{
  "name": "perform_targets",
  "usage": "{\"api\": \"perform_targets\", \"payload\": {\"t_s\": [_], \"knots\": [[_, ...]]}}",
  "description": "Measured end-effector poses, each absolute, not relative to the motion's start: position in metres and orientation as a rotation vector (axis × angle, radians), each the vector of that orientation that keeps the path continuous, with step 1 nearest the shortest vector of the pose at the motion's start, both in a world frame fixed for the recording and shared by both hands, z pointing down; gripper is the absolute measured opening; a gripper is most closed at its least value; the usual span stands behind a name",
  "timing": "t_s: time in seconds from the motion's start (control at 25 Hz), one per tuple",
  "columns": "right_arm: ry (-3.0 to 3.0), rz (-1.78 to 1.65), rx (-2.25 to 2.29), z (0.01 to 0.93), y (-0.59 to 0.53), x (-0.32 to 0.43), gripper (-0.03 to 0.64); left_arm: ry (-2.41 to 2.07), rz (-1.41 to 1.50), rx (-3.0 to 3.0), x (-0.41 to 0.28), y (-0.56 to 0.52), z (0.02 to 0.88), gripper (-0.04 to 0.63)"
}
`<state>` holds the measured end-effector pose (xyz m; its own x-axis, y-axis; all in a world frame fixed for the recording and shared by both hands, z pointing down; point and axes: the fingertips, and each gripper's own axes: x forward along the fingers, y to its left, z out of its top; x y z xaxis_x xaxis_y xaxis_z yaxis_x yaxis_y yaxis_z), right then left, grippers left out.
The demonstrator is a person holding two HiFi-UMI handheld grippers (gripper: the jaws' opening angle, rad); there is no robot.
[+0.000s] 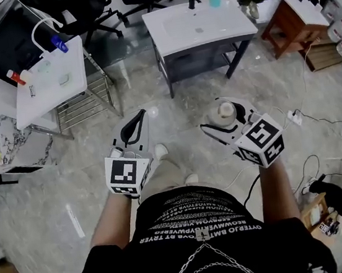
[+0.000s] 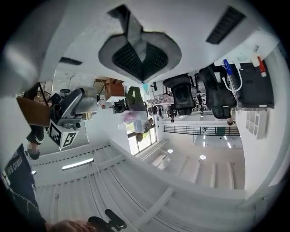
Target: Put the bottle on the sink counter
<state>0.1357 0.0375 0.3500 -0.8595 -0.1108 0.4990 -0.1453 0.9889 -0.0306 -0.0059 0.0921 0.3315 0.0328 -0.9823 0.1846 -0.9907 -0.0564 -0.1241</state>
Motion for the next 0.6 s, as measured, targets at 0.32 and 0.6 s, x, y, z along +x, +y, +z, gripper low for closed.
{"api": "perform_targets", "payload": {"t_s": [0.32,0.6], "knots": [[-2.602,0.129,0.228,0.361,-0.010,0.111,0.331,-2.073,0.339,2.289,-0.027,0.035,0.339,0.006],[-2.593,0.139,0.259,0.359,-0.060,0.084,0.331,-2.036,0.321,2.351,-0.050,-0.022,0.335,0.005]]}}
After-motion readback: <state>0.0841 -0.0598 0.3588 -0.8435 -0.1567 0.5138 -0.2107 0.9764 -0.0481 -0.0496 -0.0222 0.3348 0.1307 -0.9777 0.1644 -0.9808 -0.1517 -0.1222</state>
